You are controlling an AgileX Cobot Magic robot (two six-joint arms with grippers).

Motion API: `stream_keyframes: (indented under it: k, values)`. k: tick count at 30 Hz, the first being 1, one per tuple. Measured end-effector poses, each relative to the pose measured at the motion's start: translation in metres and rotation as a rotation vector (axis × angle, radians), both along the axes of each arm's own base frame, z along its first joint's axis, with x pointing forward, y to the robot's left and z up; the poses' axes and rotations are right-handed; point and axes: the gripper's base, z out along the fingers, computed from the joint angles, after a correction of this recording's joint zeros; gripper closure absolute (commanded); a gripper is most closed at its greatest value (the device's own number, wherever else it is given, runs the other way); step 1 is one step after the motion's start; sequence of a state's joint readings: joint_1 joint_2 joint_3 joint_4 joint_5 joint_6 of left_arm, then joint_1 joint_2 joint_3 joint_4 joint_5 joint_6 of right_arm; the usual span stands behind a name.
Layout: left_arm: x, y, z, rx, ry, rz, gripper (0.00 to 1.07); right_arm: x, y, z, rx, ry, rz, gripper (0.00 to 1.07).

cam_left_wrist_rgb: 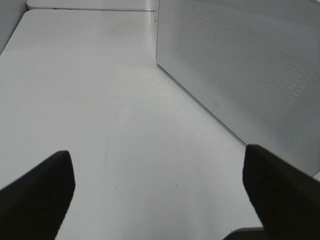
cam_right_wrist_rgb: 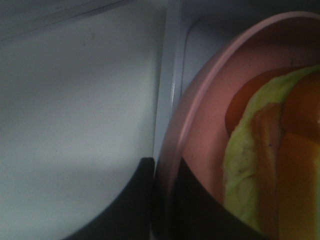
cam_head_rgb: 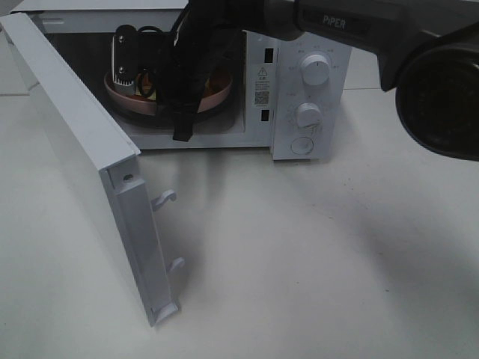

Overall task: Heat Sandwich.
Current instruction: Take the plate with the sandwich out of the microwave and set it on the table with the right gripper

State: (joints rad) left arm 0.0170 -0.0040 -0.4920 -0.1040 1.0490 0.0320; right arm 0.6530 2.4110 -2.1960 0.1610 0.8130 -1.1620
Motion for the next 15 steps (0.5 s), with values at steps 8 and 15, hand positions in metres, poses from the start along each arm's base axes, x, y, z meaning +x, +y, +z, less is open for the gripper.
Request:
stream_keyframes:
  k: [8,15]
  values:
    - [0.0,0.0,0.0,0.0,0.0,0.0,0.23,-0.008,0.005,-0.001,0.016,0.032,-0.041,1.07]
    - [0.0,0.0,0.0,0.0,0.0,0.0,0.23,-0.019,0.0,-0.006,0.006,0.06,-0.044,1.07]
